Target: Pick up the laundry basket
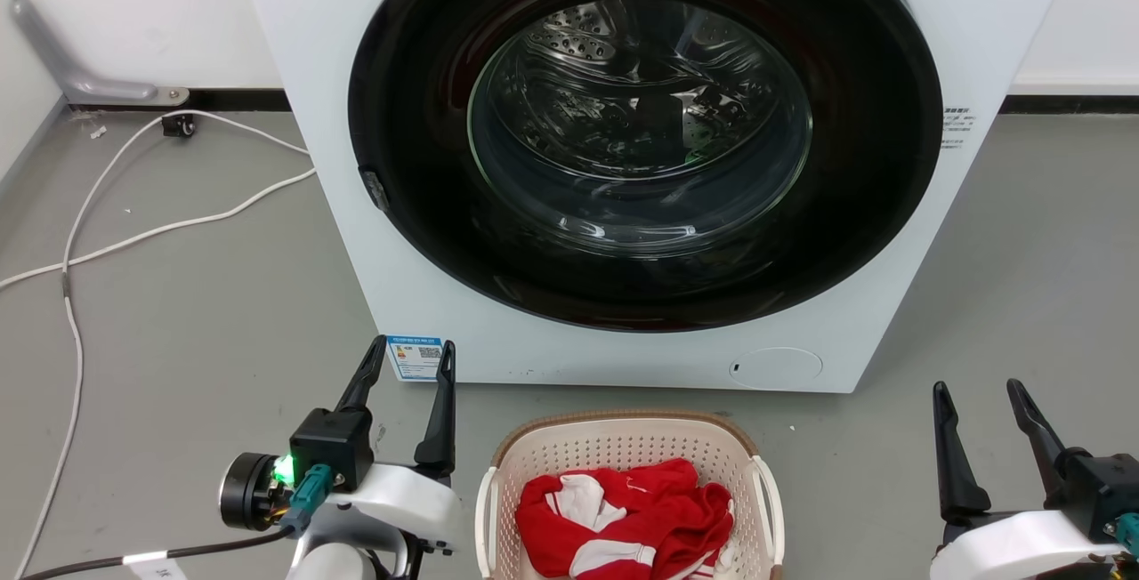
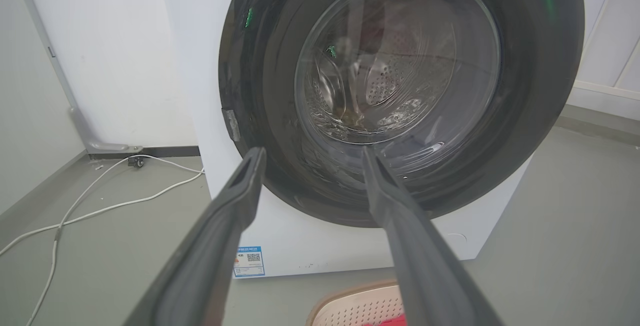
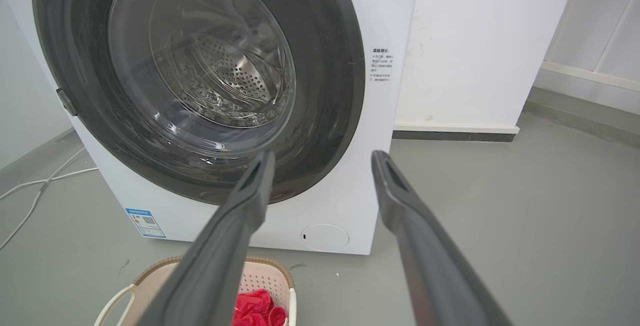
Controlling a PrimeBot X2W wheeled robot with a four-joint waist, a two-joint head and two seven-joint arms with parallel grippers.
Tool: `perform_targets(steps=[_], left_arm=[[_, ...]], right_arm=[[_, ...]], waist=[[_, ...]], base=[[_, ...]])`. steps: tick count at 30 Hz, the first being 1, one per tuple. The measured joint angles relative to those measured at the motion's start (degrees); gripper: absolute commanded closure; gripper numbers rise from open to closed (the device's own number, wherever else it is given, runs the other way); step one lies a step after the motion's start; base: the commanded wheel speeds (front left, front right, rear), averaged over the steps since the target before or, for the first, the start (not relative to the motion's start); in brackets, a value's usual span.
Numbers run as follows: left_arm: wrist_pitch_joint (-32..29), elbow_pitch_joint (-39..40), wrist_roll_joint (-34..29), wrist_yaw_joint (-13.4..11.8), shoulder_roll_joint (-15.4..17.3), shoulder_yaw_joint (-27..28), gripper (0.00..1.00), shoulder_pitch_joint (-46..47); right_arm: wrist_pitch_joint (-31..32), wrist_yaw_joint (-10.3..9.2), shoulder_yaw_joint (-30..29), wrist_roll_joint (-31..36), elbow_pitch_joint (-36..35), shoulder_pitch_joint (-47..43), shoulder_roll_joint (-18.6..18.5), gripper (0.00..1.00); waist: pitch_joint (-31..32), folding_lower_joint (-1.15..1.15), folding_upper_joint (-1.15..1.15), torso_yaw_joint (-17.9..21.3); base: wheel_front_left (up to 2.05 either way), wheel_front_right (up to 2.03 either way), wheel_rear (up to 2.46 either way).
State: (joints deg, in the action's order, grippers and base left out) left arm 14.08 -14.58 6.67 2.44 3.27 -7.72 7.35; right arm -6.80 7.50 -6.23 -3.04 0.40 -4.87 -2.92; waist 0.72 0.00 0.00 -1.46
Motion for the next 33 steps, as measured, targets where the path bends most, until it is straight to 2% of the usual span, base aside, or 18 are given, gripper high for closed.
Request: perform_targets(steps=[10,33], left_arm=[[0.82,-0.46,-3.31,-0.18,-0.03,-0.38,0.0,0.06],[0.83,-1.93,-2.35,-0.19,-0.19,0.97,0.0,0.47]], right_arm=[[-0.31,0.01,-0.26,3.75,-0.88,-0.86,0.0,0.0],[0.37,0.0,0.22,2.65,0.7,0.2,0.0,0.0]], waist=[[-0.03,0.0,0.0,-0.21],[-1.16,0.0,0.0,0.31]], base=[[0.0,0.0,0.0],[0.0,0.0,0.0]])
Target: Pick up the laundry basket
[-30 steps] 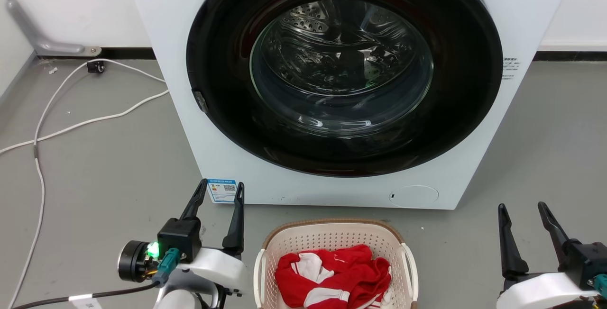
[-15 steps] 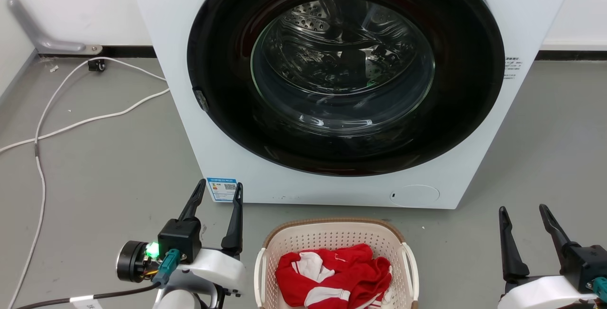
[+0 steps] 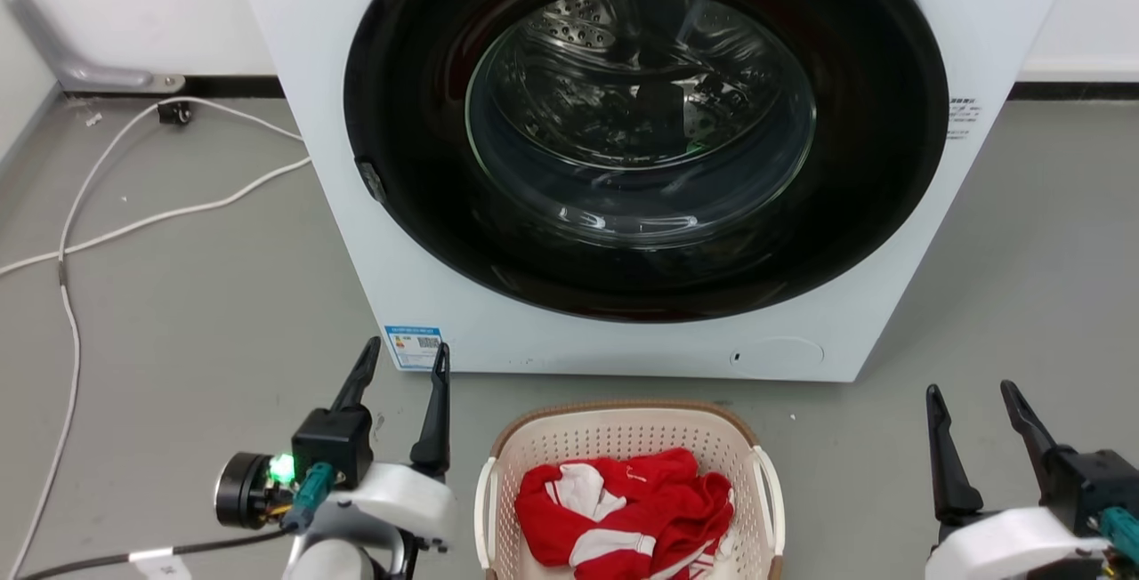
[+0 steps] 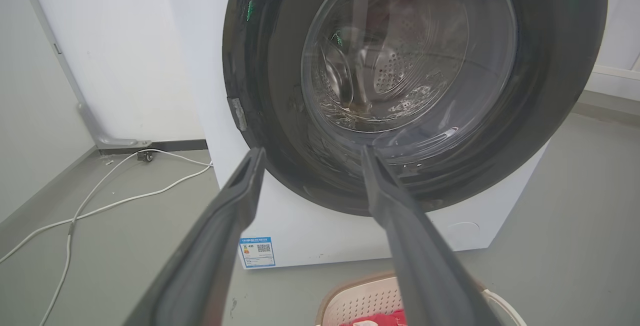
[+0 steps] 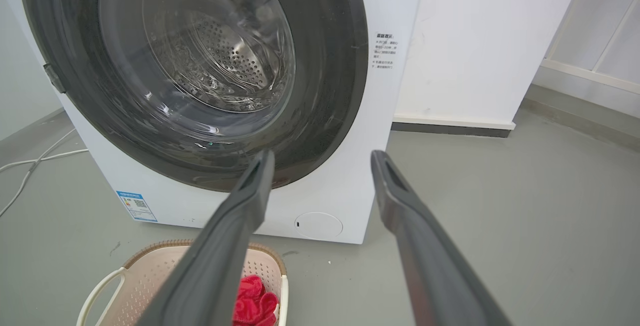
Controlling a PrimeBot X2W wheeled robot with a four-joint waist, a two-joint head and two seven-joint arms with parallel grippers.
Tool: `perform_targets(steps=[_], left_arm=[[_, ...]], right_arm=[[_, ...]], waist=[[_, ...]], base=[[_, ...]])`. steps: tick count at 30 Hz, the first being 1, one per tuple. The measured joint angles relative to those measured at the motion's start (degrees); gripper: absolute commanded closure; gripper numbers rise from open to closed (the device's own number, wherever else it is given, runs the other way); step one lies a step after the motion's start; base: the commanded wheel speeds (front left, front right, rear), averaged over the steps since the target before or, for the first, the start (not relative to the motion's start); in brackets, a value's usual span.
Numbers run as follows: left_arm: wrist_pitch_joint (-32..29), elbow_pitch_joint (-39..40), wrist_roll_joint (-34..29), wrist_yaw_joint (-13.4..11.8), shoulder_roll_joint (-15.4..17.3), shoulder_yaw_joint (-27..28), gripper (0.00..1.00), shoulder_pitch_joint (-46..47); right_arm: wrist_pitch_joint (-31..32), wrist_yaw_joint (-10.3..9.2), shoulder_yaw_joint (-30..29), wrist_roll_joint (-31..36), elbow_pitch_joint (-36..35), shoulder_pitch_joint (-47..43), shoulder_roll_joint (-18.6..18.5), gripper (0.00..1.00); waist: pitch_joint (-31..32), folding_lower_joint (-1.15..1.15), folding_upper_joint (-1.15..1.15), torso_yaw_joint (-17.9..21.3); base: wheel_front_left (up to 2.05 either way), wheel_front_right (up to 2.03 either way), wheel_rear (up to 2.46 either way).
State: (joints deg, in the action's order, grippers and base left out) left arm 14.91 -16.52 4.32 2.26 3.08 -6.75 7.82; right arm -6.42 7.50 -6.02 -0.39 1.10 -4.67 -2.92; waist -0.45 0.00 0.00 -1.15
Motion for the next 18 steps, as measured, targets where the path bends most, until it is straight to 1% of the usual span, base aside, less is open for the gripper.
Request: perform_targets(steps=[3,7,13,18], left_arm=[[0.08,-1.33,0.44,0.09,-0.02,0.16,0.0,2.22],[0.16,-5.26,1.05,0.68,-0.03,0.54,0.0,6.09],[0.15,-14.89,2.7,1.82,0.18,1.34,0.0,12.3],[0.14,-24.48,4.66,2.98,0.63,1.81,0.0,17.73]], right_arm=[[1.11,0.01,0.03,0.01,1.63,1.81,0.0,0.0],[2.94,0.01,0.15,0.03,5.55,5.49,0.0,0.0],[5.59,0.01,1.57,0.97,14.5,12.1,0.01,0.0],[6.75,0.01,3.57,1.2,22.41,18.54,0.0,0.0]], waist=[[-1.37,0.0,0.0,0.11],[-4.04,0.0,0.0,0.25],[-8.98,0.0,0.0,0.66],[-13.77,0.0,0.0,1.23]], base=[[0.0,0.0,0.0],[0.0,0.0,0.0],[0.0,0.0,0.0],[0.0,0.0,0.0]])
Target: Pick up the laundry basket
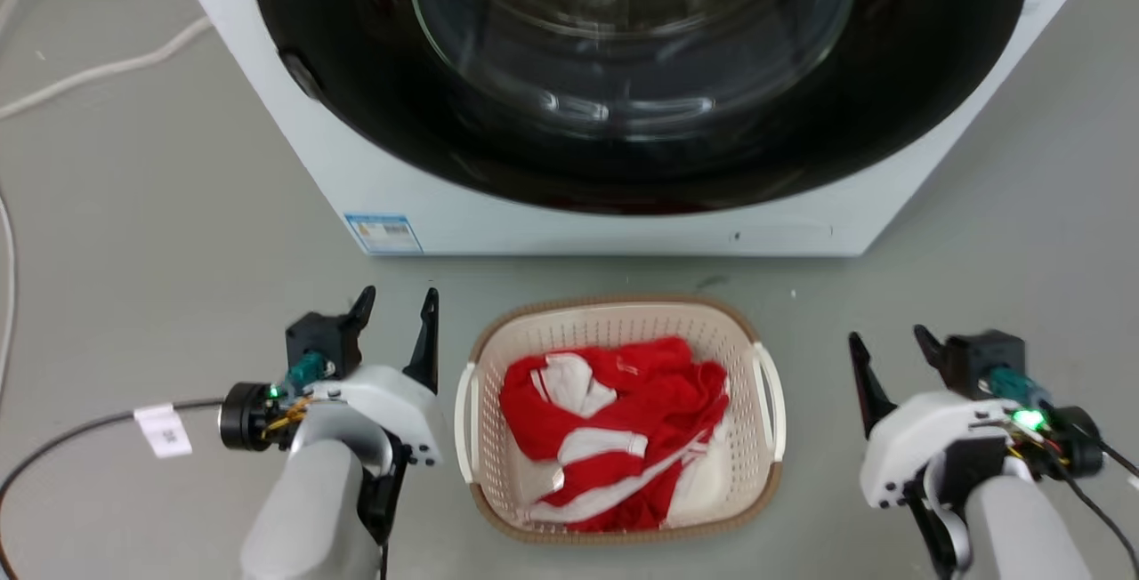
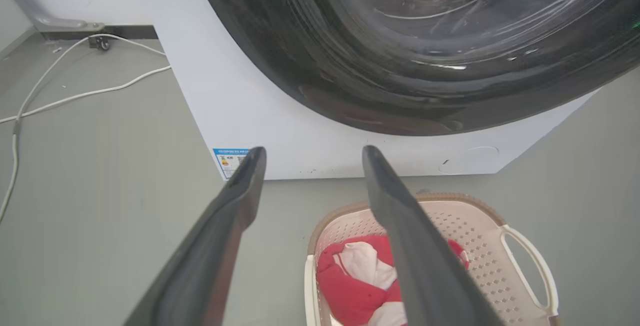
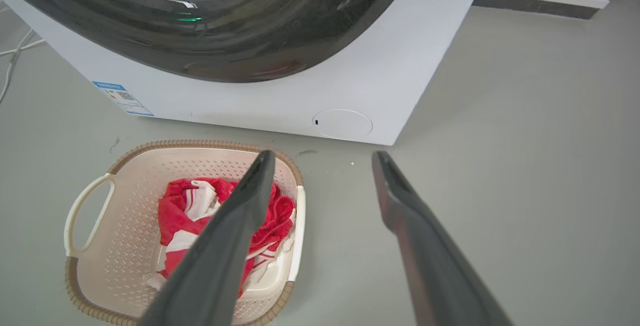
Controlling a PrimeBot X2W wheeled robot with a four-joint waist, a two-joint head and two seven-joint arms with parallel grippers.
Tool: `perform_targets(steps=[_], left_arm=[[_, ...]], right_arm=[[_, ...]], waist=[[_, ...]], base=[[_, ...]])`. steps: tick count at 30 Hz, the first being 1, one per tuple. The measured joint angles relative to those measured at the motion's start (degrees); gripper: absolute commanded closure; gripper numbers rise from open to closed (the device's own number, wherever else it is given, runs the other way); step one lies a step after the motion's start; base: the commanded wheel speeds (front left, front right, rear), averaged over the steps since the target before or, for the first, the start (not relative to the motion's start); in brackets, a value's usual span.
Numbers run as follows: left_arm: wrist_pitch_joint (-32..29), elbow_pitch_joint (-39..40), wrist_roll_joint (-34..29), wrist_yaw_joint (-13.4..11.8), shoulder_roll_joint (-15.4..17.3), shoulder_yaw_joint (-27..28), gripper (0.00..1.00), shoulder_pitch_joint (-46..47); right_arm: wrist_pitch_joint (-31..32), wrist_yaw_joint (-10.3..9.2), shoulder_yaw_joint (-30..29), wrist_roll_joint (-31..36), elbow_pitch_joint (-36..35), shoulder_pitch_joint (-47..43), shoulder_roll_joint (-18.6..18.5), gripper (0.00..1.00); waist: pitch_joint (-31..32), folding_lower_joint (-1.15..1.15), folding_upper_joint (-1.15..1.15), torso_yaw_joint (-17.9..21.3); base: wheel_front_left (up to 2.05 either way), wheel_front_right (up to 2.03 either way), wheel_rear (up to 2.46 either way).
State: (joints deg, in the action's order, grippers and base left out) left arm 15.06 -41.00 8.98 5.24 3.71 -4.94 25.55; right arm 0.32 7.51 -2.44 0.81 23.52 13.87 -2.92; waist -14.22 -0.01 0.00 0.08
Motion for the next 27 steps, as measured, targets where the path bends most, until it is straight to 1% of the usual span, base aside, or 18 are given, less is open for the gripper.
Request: perform_targets(steps=[3,8,15,20,27], left_arm=[[-0.42,-4.91,0.99,0.52,0.64,0.18,0.0,3.53],[-2.8,-13.16,2.52,1.41,1.75,-0.08,0.0,8.67],[-8.43,-22.25,4.95,2.15,3.08,-2.57,0.0,14.51],[-13.78,-24.37,9.16,2.18,2.94,-7.5,0.0,17.5],[-19.94,-24.44,15.26,2.24,5.44,-13.55,0.0,20.81]], right_arm=[[0.69,0.0,1.15,-0.37,5.2,3.73,-0.01,0.0],[2.74,0.0,3.14,-1.36,13.65,10.8,-0.04,0.0],[6.61,0.0,6.23,-4.37,25.26,19.55,0.0,0.0],[8.39,0.0,8.47,-6.02,32.28,24.98,-0.01,0.0],[9.62,0.0,12.24,-8.49,38.56,32.16,0.0,0.0]], waist=[[-3.11,0.0,0.0,0.38],[-8.37,-0.01,0.0,1.04],[-14.77,-0.01,0.0,2.16],[-18.42,-0.01,0.0,2.68],[-23.12,0.0,0.0,3.39]], base=[[0.0,0.0,0.0],[0.0,0.0,0.0],[0.0,0.0,0.0],[0.0,0.0,0.0],[0.0,0.0,0.0]])
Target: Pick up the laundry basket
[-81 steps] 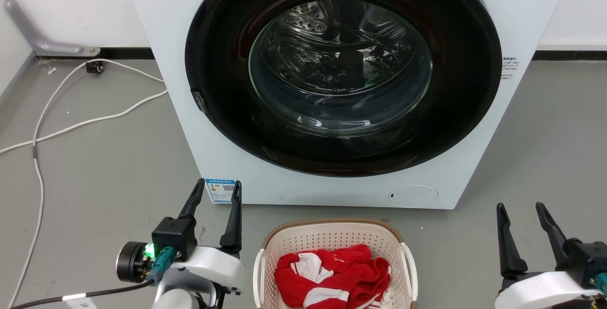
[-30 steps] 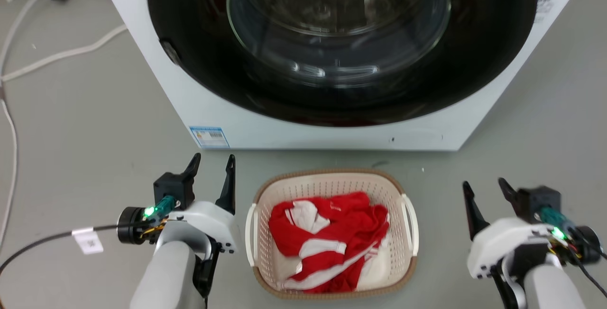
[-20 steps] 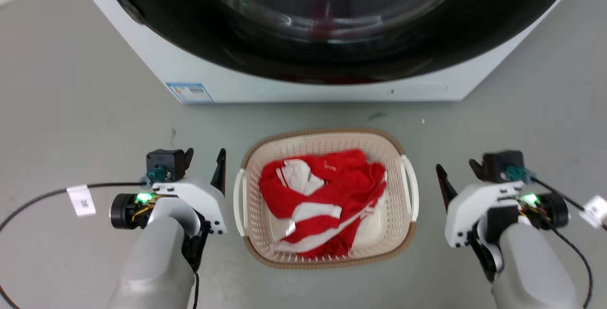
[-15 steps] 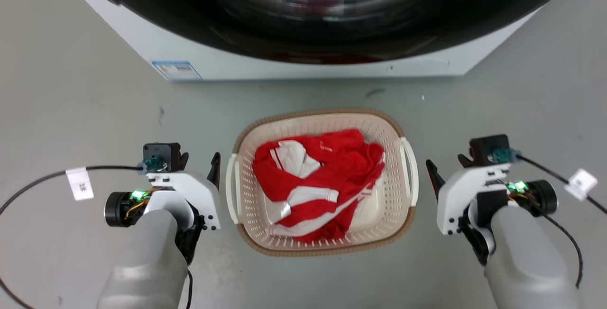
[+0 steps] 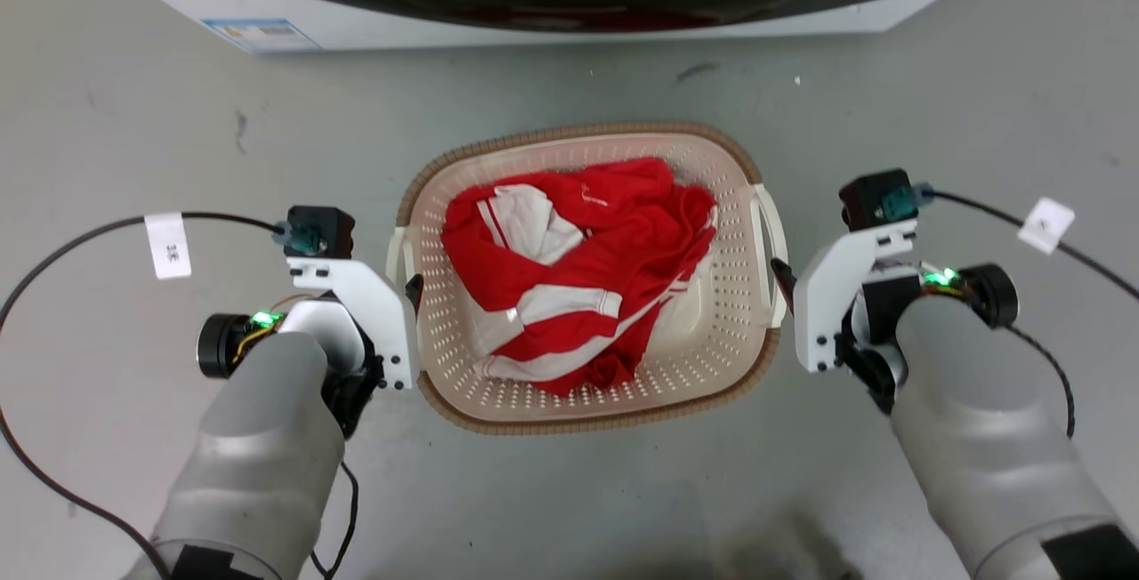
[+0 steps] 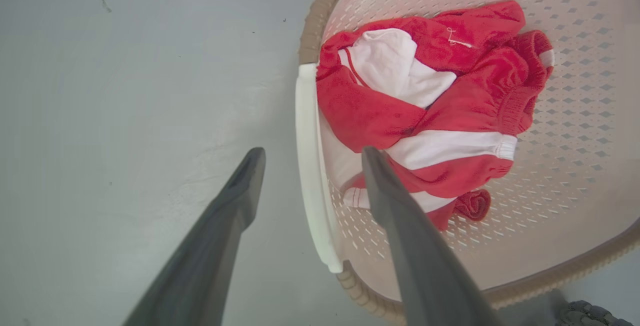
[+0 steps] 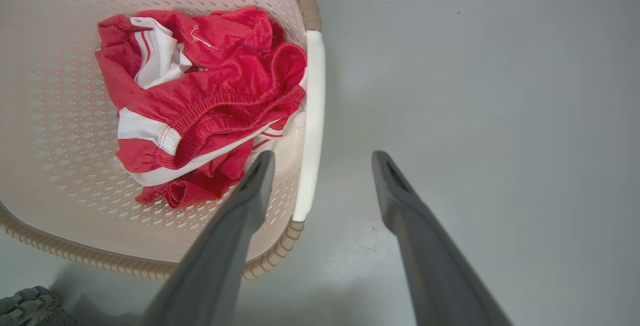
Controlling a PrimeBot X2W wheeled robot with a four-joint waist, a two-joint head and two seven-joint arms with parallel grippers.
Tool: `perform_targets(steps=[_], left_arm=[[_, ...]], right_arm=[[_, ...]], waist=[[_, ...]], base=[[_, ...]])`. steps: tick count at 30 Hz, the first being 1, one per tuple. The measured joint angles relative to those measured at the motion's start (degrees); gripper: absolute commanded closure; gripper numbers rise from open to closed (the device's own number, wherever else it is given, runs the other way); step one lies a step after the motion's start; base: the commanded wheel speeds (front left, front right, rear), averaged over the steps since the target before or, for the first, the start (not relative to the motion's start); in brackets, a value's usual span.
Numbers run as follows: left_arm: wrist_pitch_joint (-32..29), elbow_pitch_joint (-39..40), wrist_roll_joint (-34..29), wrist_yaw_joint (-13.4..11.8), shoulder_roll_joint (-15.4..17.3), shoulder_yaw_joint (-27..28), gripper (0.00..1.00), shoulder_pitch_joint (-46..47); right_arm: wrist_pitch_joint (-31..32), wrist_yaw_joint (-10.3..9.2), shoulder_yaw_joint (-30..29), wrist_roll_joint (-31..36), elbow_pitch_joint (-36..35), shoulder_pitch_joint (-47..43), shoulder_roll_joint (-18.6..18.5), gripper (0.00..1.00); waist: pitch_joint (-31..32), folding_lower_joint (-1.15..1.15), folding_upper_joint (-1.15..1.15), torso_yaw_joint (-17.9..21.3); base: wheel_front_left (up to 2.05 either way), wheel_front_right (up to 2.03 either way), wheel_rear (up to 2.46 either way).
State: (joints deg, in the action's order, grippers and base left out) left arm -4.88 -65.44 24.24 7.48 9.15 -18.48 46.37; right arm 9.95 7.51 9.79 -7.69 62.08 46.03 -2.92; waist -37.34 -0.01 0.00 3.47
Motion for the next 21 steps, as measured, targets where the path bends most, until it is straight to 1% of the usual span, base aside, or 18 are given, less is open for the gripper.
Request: perform_targets(steps=[4,10,12,15,21], left_arm=[[-2.0,0.18,2.88,0.01,1.36,-2.36,0.0,1.94],[-4.08,-0.55,6.02,0.01,2.78,-5.05,0.0,4.49],[-5.86,-0.82,7.13,0.0,2.97,-5.94,0.0,5.37],[-8.45,-1.03,8.69,0.01,3.01,-7.39,0.0,6.39],[-11.87,-0.78,11.27,0.01,4.24,-10.03,0.0,9.45]], right_arm=[[0.51,0.0,2.15,-1.03,2.31,3.55,-0.03,0.0],[1.78,0.0,6.26,-5.02,4.22,7.01,-0.01,0.0],[2.81,0.0,7.51,-7.42,4.52,7.98,-0.01,0.0],[4.34,0.0,9.25,-9.36,5.11,9.34,-0.01,0.0],[6.92,0.0,12.3,-12.36,6.47,11.81,0.0,0.0]], waist=[[-2.65,0.0,0.0,0.36],[-6.21,0.0,0.0,0.89],[-7.16,0.0,0.0,1.07],[-8.47,0.0,0.0,1.25],[-10.79,0.0,0.0,1.49]], base=[[0.0,0.0,0.0],[0.0,0.0,0.0],[0.0,0.0,0.0],[0.0,0.0,0.0],[0.0,0.0,0.0]])
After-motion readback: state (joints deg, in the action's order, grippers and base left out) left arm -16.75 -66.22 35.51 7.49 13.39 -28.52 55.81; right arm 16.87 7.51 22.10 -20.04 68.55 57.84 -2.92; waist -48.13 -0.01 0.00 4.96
